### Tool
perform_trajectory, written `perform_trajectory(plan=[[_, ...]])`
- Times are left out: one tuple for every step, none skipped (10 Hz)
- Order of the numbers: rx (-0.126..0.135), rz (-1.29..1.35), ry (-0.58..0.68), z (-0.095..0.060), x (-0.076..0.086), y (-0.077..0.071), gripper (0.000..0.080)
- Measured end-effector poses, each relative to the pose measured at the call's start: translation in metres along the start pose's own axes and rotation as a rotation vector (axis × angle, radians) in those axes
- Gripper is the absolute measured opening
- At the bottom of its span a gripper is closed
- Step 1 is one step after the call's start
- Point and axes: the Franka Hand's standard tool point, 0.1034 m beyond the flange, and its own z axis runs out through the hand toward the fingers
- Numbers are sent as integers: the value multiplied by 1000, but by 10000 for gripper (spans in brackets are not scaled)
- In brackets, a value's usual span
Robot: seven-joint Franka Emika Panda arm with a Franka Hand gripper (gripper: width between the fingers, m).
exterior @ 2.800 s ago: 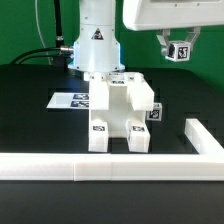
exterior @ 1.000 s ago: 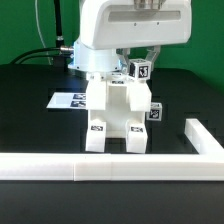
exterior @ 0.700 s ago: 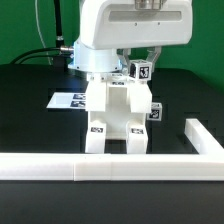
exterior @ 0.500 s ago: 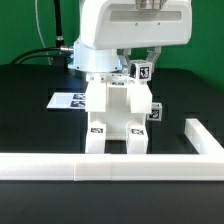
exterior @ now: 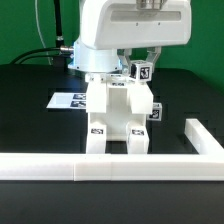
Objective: Assemble chair
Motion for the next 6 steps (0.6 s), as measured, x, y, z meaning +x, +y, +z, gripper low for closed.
perform_trajectory(plan=[[0, 0, 0, 0, 0, 0, 271], [0, 30, 0, 0, 0, 0, 271], [1, 39, 1, 0, 0, 0, 271], [5, 143, 2, 0, 0, 0, 271], [9, 270, 3, 0, 0, -1, 271], [9, 351, 6, 0, 0, -1, 271]])
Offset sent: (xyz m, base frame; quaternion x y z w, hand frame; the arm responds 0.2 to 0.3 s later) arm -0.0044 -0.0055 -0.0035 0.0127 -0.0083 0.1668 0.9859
